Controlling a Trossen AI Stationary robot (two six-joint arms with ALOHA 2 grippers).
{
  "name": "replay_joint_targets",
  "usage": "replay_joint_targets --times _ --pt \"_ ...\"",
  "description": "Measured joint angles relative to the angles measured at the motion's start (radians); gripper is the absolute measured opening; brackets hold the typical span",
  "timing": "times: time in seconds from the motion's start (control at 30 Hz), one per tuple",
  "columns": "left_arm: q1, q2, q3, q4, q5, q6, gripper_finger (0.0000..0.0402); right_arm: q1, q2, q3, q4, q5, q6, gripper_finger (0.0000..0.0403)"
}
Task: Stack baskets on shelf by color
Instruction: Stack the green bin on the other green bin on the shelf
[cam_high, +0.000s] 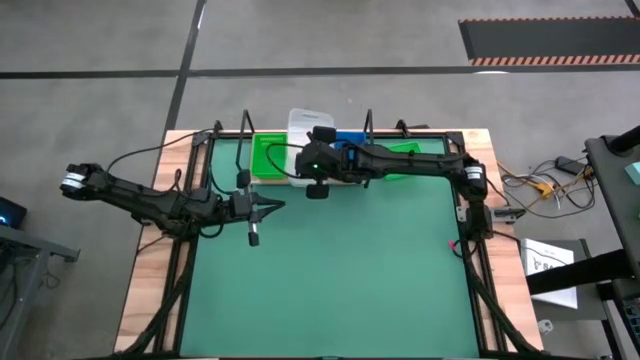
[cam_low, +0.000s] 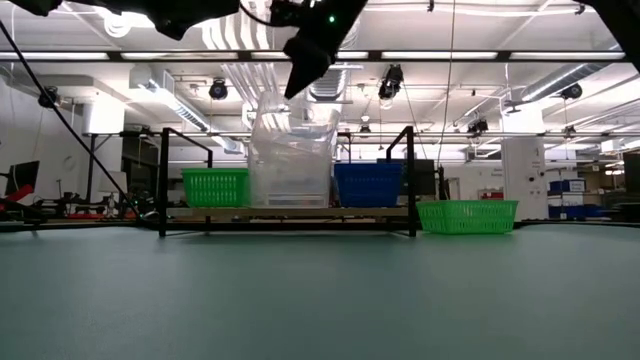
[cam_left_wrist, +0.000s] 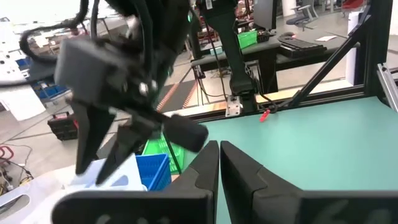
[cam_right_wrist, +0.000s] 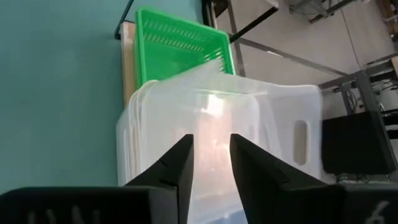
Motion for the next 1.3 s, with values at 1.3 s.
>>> replay_joint_targets --times 1.3 --pt "-0.058 -0.238 -0.076 -0.035 -0.017 0.179 0.0000 -0.036 -0.058 0.033 0.055 -0.340 0.137 0.0008"
